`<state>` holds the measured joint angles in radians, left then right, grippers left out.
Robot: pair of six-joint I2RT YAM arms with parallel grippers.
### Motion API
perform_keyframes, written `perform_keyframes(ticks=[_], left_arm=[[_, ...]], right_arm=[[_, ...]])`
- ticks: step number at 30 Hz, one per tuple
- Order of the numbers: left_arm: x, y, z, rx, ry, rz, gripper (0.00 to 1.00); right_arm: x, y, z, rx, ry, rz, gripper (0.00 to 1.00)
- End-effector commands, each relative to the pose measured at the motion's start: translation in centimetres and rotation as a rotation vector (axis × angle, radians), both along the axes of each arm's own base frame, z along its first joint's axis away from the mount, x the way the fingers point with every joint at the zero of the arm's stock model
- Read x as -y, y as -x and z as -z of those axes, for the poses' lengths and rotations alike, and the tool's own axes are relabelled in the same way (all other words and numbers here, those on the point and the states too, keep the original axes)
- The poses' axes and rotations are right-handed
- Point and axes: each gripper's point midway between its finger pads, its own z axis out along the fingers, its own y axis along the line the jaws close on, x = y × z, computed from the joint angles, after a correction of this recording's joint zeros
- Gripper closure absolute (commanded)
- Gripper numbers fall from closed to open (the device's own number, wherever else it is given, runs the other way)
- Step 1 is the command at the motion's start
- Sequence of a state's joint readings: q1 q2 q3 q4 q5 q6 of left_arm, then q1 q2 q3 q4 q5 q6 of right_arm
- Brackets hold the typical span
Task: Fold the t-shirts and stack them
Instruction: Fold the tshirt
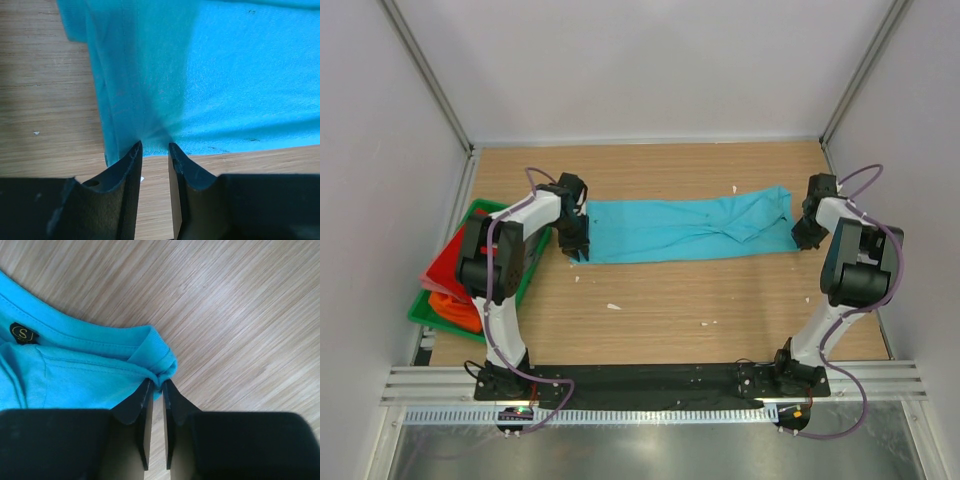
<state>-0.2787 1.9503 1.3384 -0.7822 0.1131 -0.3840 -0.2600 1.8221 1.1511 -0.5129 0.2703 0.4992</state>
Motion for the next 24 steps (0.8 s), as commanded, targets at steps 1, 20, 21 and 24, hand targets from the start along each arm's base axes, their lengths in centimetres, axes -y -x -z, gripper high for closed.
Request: perform_keyframes(ticks=[1, 20, 21, 24], left_arm=[[-0.7, 1.1, 0.8, -0.032, -0.018, 0.021, 0.7], [3.8, 1.0, -5.7, 0.075, 0.196, 0.1, 0.64], [3.8, 1.2, -5.6, 0.071, 0.195, 0.102, 0.64], [3.7, 1.3, -5.8, 0.081, 0.195, 0.103, 0.64]], right_arm=[[0.8, 0.0, -0.7, -0.036, 0.042, -0.024, 0.79], [-21.4, -5.1, -6.9, 0.398, -0.185, -0.292, 0.99], [-22.5, -5.0, -6.9, 0.422, -0.144, -0.31, 0.99], [-23.2, -5.1, -6.0, 0.438, -0.058, -0.332, 0.99]])
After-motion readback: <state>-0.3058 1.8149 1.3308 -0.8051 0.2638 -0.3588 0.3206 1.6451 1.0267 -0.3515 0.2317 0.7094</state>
